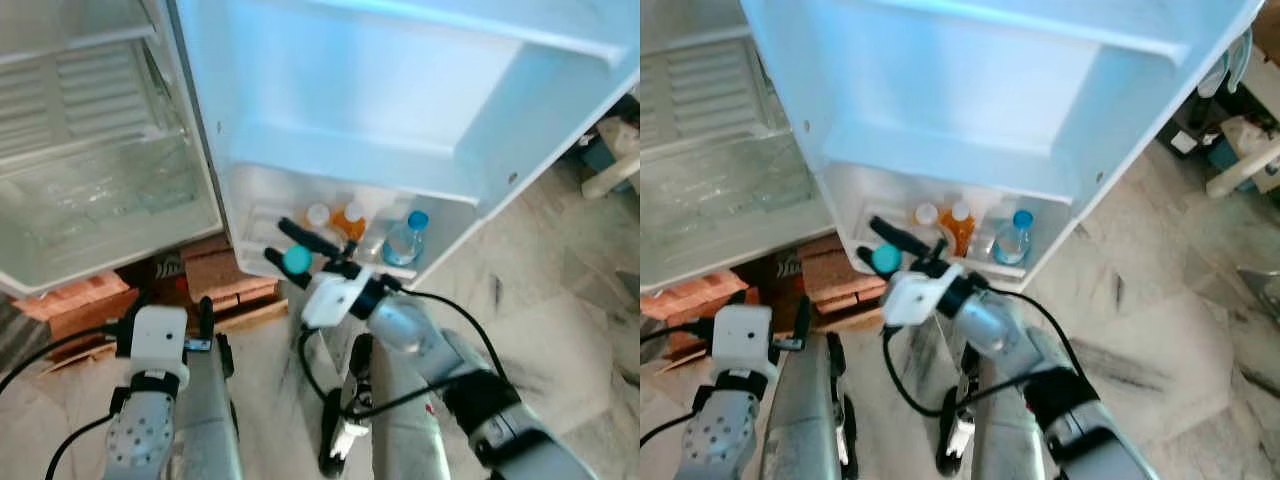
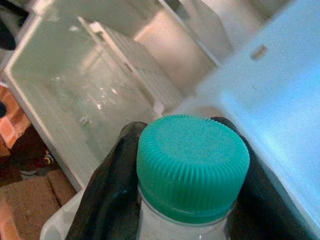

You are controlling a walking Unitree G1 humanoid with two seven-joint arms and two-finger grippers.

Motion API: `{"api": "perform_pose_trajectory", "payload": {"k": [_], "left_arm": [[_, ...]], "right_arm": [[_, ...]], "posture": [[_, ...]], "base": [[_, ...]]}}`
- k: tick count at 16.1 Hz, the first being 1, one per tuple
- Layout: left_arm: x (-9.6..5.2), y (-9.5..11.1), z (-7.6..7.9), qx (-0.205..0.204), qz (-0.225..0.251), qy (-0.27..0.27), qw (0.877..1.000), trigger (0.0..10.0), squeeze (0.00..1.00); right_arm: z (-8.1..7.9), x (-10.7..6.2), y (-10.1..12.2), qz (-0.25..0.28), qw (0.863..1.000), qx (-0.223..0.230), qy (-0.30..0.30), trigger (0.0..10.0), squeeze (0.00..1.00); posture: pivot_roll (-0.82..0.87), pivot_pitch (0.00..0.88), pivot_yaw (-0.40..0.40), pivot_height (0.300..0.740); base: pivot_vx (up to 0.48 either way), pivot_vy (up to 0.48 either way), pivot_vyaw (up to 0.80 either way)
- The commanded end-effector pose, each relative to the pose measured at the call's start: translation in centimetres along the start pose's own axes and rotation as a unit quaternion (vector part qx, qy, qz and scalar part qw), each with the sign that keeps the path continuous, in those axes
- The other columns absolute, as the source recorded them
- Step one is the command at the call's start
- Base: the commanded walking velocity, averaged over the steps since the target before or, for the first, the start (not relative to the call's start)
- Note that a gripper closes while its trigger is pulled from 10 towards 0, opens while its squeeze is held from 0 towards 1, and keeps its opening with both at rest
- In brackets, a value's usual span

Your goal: Restocking fridge

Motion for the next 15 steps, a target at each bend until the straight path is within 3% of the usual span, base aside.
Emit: {"api": "perform_pose_trajectory", "payload": {"k": [1,5,7,9,15], "left_arm": [[-0.3,-0.4,0.1,0.002,-0.009,-0.003,1.0,10.0,0.0],[-0.1,-0.4,0.3,0.003,-0.006,-0.006,1.0,10.0,0.0],[-0.1,-0.3,0.4,0.002,-0.006,-0.006,1.0,10.0,0.0],[-0.2,-0.3,0.4,0.002,-0.007,-0.005,1.0,10.0,0.0],[-0.5,-0.4,0.3,0.003,-0.009,-0.005,1.0,10.0,0.0]], "right_arm": [[-1.4,-1.0,-1.2,-0.018,0.999,-0.013,0.027,10.0,0.0],[-3.4,-3.9,-5.6,-0.118,0.986,-0.076,0.088,10.0,0.0],[-3.1,-5.0,-7.5,-0.186,0.978,-0.058,0.073,10.0,0.0],[-2.8,-5.4,-7.9,-0.199,0.976,-0.057,0.062,10.0,0.0],[1.6,-5.0,-7.9,-0.189,0.979,-0.076,-0.032,10.0,0.0]], "posture": [[0.27,0.274,-0.109,0.563],[0.28,0.274,-0.111,0.563],[0.28,0.279,-0.113,0.563],[0.28,0.28,-0.114,0.563],[0.29,0.294,-0.118,0.563]], "base": [[0.0,0.0,0.0],[0.0,0.0,0.0],[0.0,0.0,0.0],[0.0,0.0,0.0],[0.0,0.0,0.0]]}}
Point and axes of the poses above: a point about 5 cm out from each wrist's last joint towards the gripper, its own x axis pointing out of the wrist towards the gripper, its own y axis along the axis of the wrist's last joint, z = x × y, the point moved 2 cm from there along x, pointing out of the wrist towards the gripper, and after that the axes turned 10 degrees about x, right-handed, at the moved point
